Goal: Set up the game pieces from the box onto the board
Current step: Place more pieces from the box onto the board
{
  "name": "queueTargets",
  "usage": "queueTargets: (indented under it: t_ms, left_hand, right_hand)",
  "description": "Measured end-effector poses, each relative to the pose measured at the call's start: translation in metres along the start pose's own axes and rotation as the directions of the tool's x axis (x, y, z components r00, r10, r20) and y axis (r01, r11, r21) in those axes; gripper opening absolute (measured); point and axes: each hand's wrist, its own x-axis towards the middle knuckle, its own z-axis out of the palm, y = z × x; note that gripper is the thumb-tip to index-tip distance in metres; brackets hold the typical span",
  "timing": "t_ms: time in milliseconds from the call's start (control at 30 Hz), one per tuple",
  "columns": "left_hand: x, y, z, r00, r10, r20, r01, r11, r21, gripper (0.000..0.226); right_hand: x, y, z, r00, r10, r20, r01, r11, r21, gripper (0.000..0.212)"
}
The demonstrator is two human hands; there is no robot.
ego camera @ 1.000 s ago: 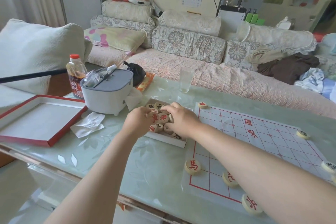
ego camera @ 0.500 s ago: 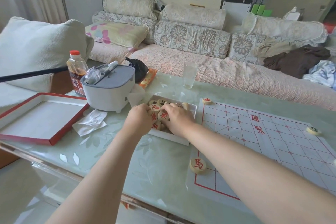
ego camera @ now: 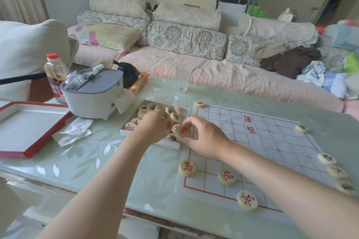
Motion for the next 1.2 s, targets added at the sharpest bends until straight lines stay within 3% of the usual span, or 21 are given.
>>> queueTargets:
  t_ms: [433, 733, 900, 1067, 1200]
  left_hand:
    - [-0.039, 0.028, 0.016, 0.994, 0.102, 0.042, -0.099, 0.994, -0.053, 0.024]
    - [-0.053, 0.033, 0.015, 0.996, 0.051, 0.071, -0.034, 0.974, -0.226, 0.019]
    - [-0.054, 0.031, 0.012, 0.988, 0.019, 0.151, 0.043, 0.917, -0.397, 0.018]
    - [-0.057, 0.037, 0.009, 0.970, 0.011, 0.242, 0.130, 0.819, -0.559, 0.007]
    - [-0.056, 0.036, 0.011, 0.963, -0.013, 0.270, 0.175, 0.790, -0.588, 0.010]
  right_hand:
    - [-0.102, -0.013, -0.003, 0.983, -0.010, 0.184, 0.027, 0.996, -0.090, 0.036]
    - [-0.101, -0.016, 0.011, 0.991, 0.000, 0.135, 0.020, 0.989, -0.147, 0.037]
    - [-0.083, -0.011, -0.003, 0.999, 0.008, -0.037, -0.011, 0.995, -0.099, 0.020]
    - [-0.061, 0.004, -0.006, 0.999, -0.008, -0.049, 0.007, 1.000, -0.013, 0.038]
    - [-0.047, 0.009, 0.000, 0.995, -0.042, -0.094, 0.046, 0.998, 0.037, 0.028]
